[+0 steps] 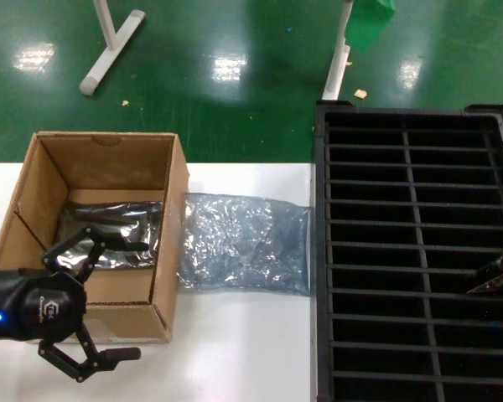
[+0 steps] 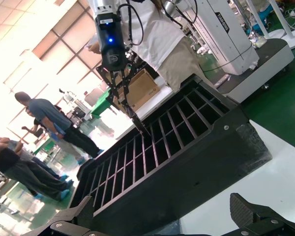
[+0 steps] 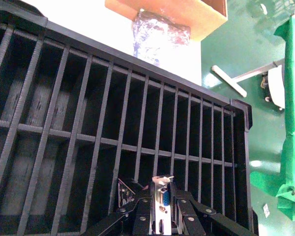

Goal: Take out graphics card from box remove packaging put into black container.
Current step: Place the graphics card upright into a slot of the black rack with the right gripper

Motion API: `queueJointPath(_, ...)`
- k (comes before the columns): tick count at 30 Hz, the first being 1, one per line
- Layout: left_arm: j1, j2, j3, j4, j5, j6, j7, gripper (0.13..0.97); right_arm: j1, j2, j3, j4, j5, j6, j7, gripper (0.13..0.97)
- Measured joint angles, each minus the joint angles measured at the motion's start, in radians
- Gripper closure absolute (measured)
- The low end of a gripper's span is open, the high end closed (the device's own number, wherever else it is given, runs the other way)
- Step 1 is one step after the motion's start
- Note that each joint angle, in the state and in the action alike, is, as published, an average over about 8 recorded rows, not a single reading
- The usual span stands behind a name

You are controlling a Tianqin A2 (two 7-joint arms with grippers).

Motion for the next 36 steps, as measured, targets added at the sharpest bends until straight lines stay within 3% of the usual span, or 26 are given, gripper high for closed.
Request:
queueJointPath(13, 0.000, 0.000, 0.000, 0.000, 0.000, 0.000, 0.000, 0.132, -0.008, -0.049, -0.018, 0.000, -0.045, -0.001, 0.010, 0.900)
queueJointPath(28, 0.000, 0.000, 0.000, 0.000, 0.000, 0.000, 0.000, 0.132, -0.013, -0.045, -0.011, 0.000, -0.009, -0.014, -0.003, 0.900)
queueJointPath(36, 0.000, 0.000, 0.000, 0.000, 0.000, 0.000, 0.000, 0.132, 0.005, -0.093, -0.039, 0.000, -0.077, -0.023, 0.019, 0.900)
